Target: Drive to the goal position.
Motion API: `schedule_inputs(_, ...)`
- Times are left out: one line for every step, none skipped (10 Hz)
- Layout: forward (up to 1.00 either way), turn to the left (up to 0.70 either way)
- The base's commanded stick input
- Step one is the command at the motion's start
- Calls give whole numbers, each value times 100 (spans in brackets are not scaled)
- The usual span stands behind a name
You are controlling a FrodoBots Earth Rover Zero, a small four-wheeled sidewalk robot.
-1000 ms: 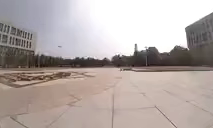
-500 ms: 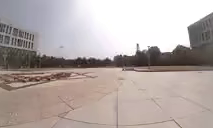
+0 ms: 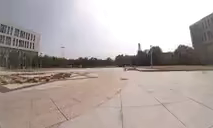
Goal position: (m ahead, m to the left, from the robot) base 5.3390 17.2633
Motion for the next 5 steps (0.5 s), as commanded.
schedule_inputs(70,0)
schedule_inputs(70,0)
schedule_inputs(70,0)
schedule_inputs(70,0)
schedule_inputs(70,0)
